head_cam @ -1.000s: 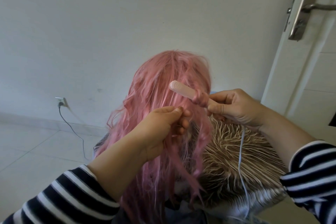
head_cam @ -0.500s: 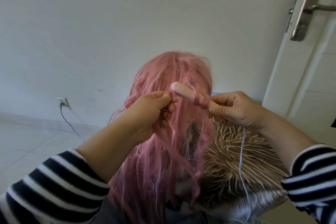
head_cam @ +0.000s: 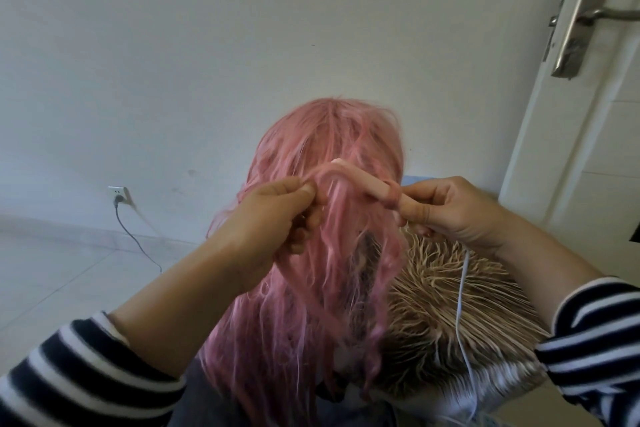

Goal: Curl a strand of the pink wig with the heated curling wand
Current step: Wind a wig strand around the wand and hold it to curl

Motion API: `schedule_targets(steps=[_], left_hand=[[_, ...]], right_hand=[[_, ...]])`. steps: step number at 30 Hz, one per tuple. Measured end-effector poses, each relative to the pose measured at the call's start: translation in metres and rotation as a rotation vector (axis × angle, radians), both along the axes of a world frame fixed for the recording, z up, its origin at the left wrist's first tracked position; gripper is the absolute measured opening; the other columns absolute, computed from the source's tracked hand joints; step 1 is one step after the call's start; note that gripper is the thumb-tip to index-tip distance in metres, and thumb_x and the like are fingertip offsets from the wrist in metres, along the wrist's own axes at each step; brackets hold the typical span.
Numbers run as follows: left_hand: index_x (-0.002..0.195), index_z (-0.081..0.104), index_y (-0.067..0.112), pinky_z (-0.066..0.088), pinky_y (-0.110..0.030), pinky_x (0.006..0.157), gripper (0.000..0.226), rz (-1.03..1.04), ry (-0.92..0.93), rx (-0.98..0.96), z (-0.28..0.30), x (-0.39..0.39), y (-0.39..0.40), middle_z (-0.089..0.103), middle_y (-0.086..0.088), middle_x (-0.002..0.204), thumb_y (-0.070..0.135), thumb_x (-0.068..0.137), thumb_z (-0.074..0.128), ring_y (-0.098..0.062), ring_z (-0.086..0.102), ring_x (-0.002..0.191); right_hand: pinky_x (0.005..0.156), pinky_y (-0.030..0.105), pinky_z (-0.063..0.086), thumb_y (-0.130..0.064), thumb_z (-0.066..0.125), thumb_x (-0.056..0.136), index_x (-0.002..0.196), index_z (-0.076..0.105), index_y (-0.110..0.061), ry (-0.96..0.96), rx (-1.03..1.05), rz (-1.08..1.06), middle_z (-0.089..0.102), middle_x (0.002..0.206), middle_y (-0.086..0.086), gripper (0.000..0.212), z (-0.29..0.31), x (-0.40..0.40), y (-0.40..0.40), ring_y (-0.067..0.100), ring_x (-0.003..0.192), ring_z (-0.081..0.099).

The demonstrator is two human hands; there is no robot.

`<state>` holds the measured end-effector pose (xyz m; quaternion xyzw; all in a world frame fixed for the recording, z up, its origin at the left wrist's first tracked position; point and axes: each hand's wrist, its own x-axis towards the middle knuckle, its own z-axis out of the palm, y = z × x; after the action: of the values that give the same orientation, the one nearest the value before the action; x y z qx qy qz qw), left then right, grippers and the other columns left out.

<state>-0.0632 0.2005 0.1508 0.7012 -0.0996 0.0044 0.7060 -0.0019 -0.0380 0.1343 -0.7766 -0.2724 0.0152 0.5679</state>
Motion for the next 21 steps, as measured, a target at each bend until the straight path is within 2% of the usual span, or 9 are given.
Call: schedule_targets(steps=[4, 7, 10, 12, 16, 19, 21], left_hand=[[0.082, 0.057, 0.006, 0.035, -0.021, 0.044, 0.011, -0.114, 0.124, 0.029, -0.014, -0.006, -0.004, 0.053, -0.006, 0.056, 0.012, 0.078, 0.049, -0.016, 0.043, 0.044], [0.080, 0.057, 0.008, 0.038, -0.022, 0.045, 0.021, -0.203, 0.220, -0.019, -0.017, -0.008, -0.012, 0.055, -0.007, 0.057, 0.020, 0.063, 0.051, -0.016, 0.047, 0.044], [0.082, 0.058, 0.012, 0.037, -0.022, 0.044, 0.021, -0.231, 0.283, -0.068, -0.017, -0.008, -0.022, 0.053, -0.005, 0.055, 0.033, 0.081, 0.057, -0.014, 0.045, 0.043], [0.082, 0.058, 0.012, 0.036, -0.020, 0.042, 0.028, -0.176, 0.271, -0.088, -0.019, -0.004, -0.029, 0.051, -0.003, 0.052, 0.037, 0.092, 0.047, -0.013, 0.043, 0.042], [0.077, 0.055, 0.012, 0.031, -0.021, 0.042, 0.026, -0.073, 0.208, -0.093, -0.022, 0.006, -0.035, 0.047, 0.003, 0.048, 0.027, 0.095, 0.045, -0.010, 0.037, 0.041], [0.061, 0.051, 0.018, 0.027, -0.020, 0.041, 0.035, -0.057, 0.196, -0.114, -0.018, 0.011, -0.034, 0.043, 0.005, 0.046, 0.023, 0.096, 0.046, -0.007, 0.033, 0.038], [0.063, 0.047, 0.017, 0.024, -0.016, 0.036, 0.034, -0.066, 0.185, -0.131, -0.015, 0.012, -0.033, 0.041, 0.005, 0.045, 0.021, 0.096, 0.044, -0.005, 0.031, 0.036]], right_hand=[[0.047, 0.023, 0.037, -0.055, 0.082, 0.047, 0.090, 0.075, -0.020, 0.045, 0.029, 0.017, 0.065, 0.065, 0.000, 0.056, 0.000, 0.001, 0.000, 0.010, 0.052, 0.050], [0.050, 0.028, 0.036, -0.059, 0.082, 0.044, 0.091, 0.075, -0.021, 0.042, 0.031, 0.013, 0.065, 0.066, 0.001, 0.061, -0.001, 0.002, 0.001, 0.010, 0.053, 0.050], [0.051, 0.030, 0.035, -0.060, 0.081, 0.044, 0.093, 0.073, -0.011, 0.020, 0.016, 0.008, 0.064, 0.067, 0.004, 0.070, 0.001, 0.002, 0.002, 0.012, 0.054, 0.049], [0.049, 0.027, 0.036, -0.060, 0.081, 0.043, 0.092, 0.073, -0.011, 0.022, 0.016, 0.020, 0.064, 0.066, 0.003, 0.070, 0.002, 0.000, 0.002, 0.012, 0.053, 0.049], [0.049, 0.024, 0.037, -0.058, 0.083, 0.041, 0.089, 0.076, -0.023, 0.063, 0.048, 0.047, 0.067, 0.063, 0.000, 0.061, 0.002, -0.001, 0.002, 0.010, 0.053, 0.050], [0.050, 0.023, 0.037, -0.059, 0.083, 0.039, 0.089, 0.076, -0.025, 0.076, 0.058, 0.050, 0.067, 0.063, 0.000, 0.060, 0.001, -0.001, 0.000, 0.010, 0.054, 0.050], [0.050, 0.024, 0.037, -0.059, 0.083, 0.040, 0.089, 0.076, -0.025, 0.073, 0.056, 0.052, 0.067, 0.064, 0.000, 0.060, 0.001, -0.001, -0.001, 0.011, 0.054, 0.049]])
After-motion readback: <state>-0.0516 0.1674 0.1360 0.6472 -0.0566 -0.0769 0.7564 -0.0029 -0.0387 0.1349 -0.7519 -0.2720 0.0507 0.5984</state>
